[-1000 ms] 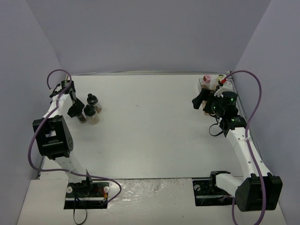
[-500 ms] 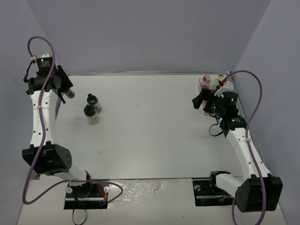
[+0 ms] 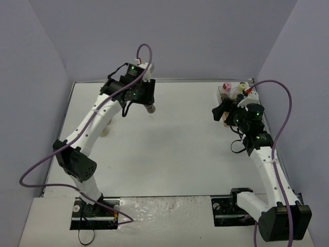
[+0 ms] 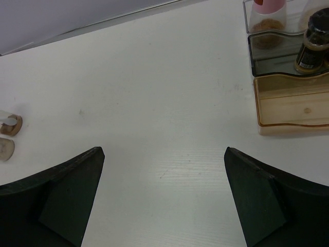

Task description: Organize the condiment bottles

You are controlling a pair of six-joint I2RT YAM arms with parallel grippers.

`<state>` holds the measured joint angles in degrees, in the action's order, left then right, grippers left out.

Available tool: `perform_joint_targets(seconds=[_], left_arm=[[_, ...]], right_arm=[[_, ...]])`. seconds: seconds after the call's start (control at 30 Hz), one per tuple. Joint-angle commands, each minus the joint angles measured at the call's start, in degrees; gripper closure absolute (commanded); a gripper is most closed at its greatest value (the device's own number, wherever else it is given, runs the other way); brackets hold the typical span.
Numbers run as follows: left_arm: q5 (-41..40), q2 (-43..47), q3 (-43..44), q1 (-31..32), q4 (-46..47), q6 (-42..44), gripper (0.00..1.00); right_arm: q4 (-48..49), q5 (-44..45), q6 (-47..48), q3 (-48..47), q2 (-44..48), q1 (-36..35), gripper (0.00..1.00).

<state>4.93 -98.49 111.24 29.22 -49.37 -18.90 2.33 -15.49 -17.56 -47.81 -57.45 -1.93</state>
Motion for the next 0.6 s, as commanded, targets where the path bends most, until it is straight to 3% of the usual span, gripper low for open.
perform_joint_targets(seconds=[0.0,0.2,0.57], left_arm=[[-0.4,-4.0,0.4,5.7,8.3,-1.1,0.88],[-1.7,-15.1,5.5,12.2,7.9,-0.8,0.84],[-0.9,-22.6,4.5,15.1,9.8,-1.4,0.83]], right_arm=[[2.5,0.0,0.5,0.1,2.2,-0.4,0.0],[1.6,0.6,0.9,0.8,2.8,-0.4,0.0],[1.1,0.6,1.5,1.8,2.7,-0.4,0.0]])
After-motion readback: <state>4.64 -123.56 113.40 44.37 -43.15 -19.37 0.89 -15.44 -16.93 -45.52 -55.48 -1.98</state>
